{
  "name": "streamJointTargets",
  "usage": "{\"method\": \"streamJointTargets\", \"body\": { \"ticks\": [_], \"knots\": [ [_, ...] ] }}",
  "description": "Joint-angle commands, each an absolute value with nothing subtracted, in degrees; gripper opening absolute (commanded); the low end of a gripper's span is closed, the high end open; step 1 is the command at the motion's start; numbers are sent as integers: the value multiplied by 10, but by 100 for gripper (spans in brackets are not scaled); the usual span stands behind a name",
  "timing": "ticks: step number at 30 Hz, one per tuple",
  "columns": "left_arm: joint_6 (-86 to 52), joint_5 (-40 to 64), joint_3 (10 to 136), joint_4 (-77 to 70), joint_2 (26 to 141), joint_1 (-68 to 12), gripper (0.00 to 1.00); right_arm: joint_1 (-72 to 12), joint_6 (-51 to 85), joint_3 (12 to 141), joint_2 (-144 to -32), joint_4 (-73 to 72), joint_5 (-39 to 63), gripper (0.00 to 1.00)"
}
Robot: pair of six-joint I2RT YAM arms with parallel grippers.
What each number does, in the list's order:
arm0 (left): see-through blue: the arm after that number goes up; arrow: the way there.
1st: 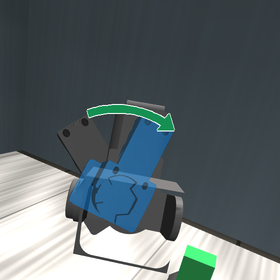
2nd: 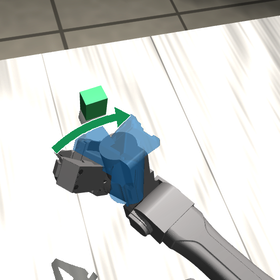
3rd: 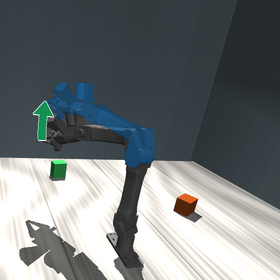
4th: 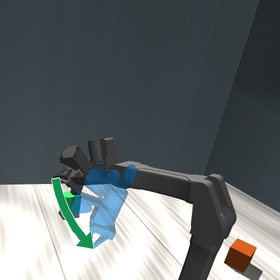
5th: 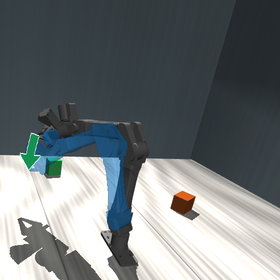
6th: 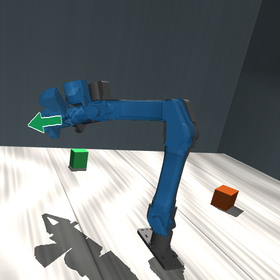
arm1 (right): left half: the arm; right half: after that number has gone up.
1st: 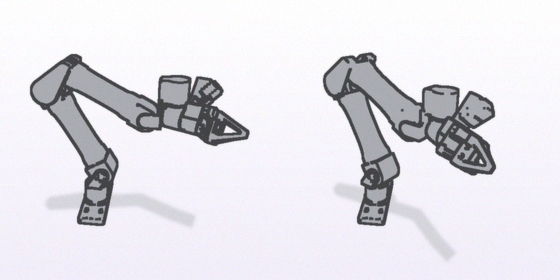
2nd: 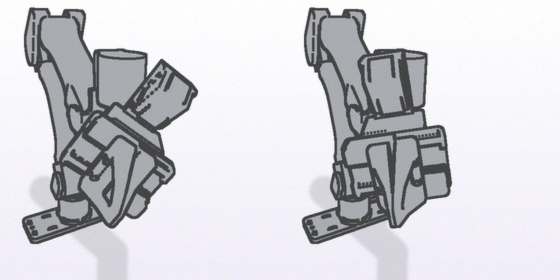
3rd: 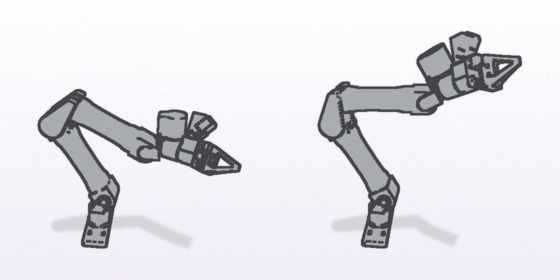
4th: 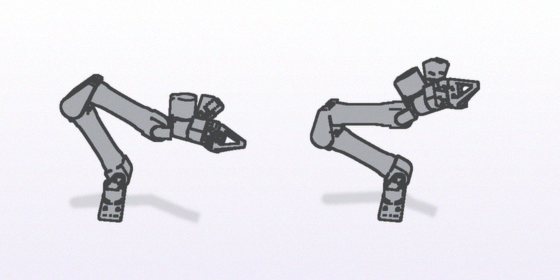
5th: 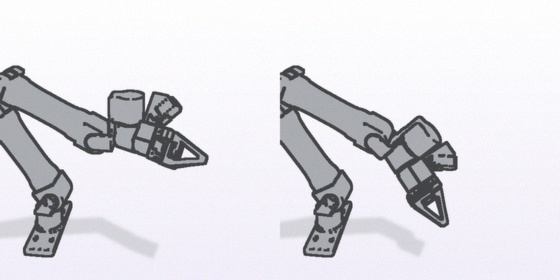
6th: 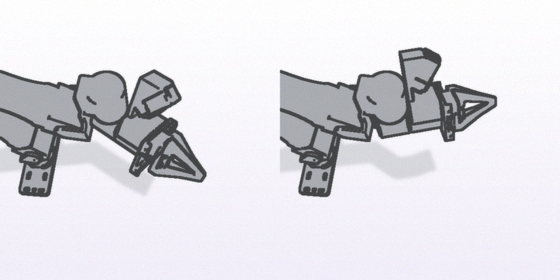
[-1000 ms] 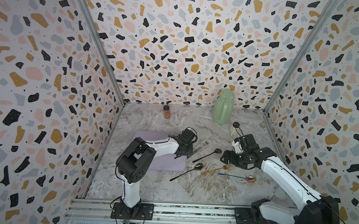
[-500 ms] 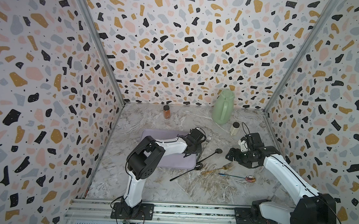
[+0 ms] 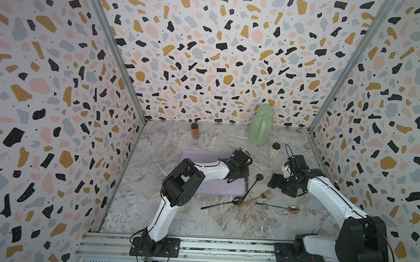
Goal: Set the spoon and fork side by side
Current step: Adjust the tray at the center of the board.
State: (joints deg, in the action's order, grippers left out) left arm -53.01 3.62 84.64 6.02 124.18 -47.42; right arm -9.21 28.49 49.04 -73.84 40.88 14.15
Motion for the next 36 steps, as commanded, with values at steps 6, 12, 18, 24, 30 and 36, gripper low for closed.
{"method": "streamJointTargets", "body": {
  "ticks": [6, 12, 18, 24, 30, 36],
  "knots": [
    [-584, 105, 905, 46, 1311, -485, 2, -82, 287, 513, -731, 441, 101, 83],
    [-583, 118, 955, 59, 1346, -494, 3, -65, 275, 534, -744, 445, 110, 82],
    [-579, 122, 987, 67, 1363, -504, 5, -61, 265, 558, -758, 445, 103, 78],
    [-543, 106, 980, 91, 1340, -503, 9, -61, 265, 589, -795, 440, 105, 66],
    [-415, 77, 935, 172, 1235, -497, 32, -62, 254, 628, -846, 431, 116, 52],
    [-328, -7, 799, 245, 1061, -487, 42, -79, 235, 671, -918, 426, 115, 40]
  ]
}}
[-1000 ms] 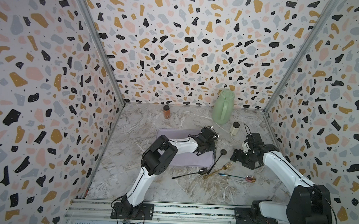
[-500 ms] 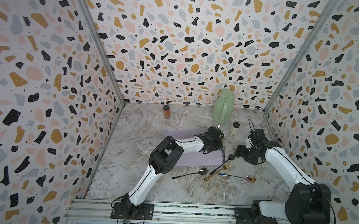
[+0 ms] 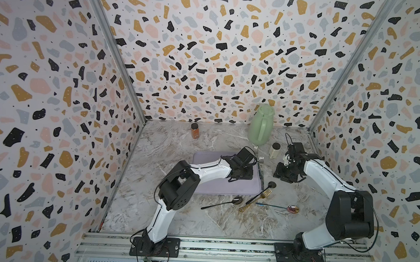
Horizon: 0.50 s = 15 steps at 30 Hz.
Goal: Set the spoon and fork side by side
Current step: Adjust the tray at the center of the board, then pick up the fork at the center of the board.
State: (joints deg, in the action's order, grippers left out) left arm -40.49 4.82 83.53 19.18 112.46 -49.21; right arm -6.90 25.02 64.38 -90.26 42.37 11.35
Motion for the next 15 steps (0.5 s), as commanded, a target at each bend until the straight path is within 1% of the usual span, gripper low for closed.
{"method": "streamJointTargets", "body": {
  "ticks": [1, 4, 8, 15],
  "knots": [
    [-321, -20, 779, 256, 1034, -485, 42, -82, 233, 679, -930, 426, 114, 38],
    [-308, -52, 714, 275, 964, -484, 43, -95, 229, 698, -963, 421, 117, 37],
    [-309, -69, 632, 278, 885, -480, 43, -122, 218, 709, -995, 421, 105, 39],
    [-312, -71, 547, 266, 792, -480, 43, -142, 199, 700, -1031, 409, 93, 41]
  ]
}}
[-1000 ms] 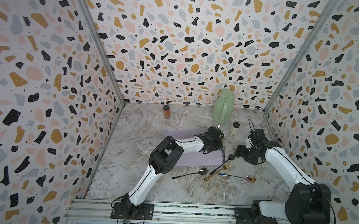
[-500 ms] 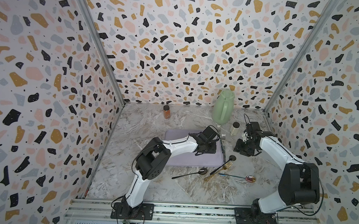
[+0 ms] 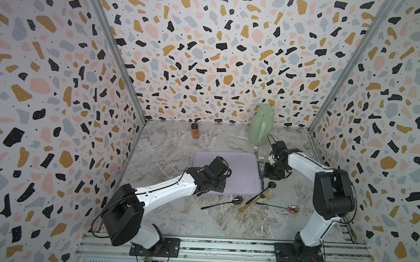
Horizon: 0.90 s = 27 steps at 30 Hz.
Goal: Set the spoon and fork side by side
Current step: Pick up the fork at the center of the board.
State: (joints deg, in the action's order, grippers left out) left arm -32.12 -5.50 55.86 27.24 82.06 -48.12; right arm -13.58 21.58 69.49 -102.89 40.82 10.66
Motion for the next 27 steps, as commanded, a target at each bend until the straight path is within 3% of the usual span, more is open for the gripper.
{"method": "streamJointTargets", "body": {
  "ticks": [1, 14, 23, 27],
  "knots": [
    [-311, -71, 542, 266, 784, -480, 43, -144, 196, 699, -1035, 407, 92, 41],
    [-308, -81, 519, 269, 753, -479, 43, -172, 182, 676, -1060, 403, 46, 41],
    [-311, -81, 512, 264, 753, -480, 43, -174, 192, 662, -1057, 417, -29, 29],
    [-315, -75, 508, 260, 753, -480, 43, -174, 197, 657, -1058, 415, -38, 29]
  ]
}}
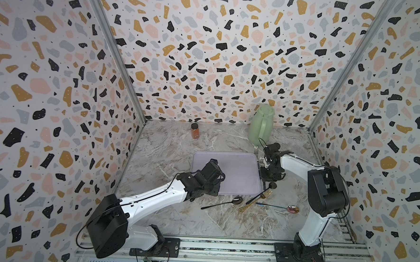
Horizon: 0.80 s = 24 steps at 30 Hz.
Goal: Set the spoon and fork side by side
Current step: Pick up the fork at the center of the board.
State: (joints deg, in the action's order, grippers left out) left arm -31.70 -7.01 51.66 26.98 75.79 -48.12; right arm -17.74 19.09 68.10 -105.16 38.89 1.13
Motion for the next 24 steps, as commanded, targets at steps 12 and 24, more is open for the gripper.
{"method": "streamJointTargets", "body": {
  "ticks": [12, 24],
  "knots": [
    [-319, -77, 501, 260, 748, -480, 42, -176, 198, 635, -1037, 385, 30, 40],
    [-324, -72, 493, 251, 745, -480, 42, -176, 202, 673, -1042, 433, -9, 8]
  ]
}}
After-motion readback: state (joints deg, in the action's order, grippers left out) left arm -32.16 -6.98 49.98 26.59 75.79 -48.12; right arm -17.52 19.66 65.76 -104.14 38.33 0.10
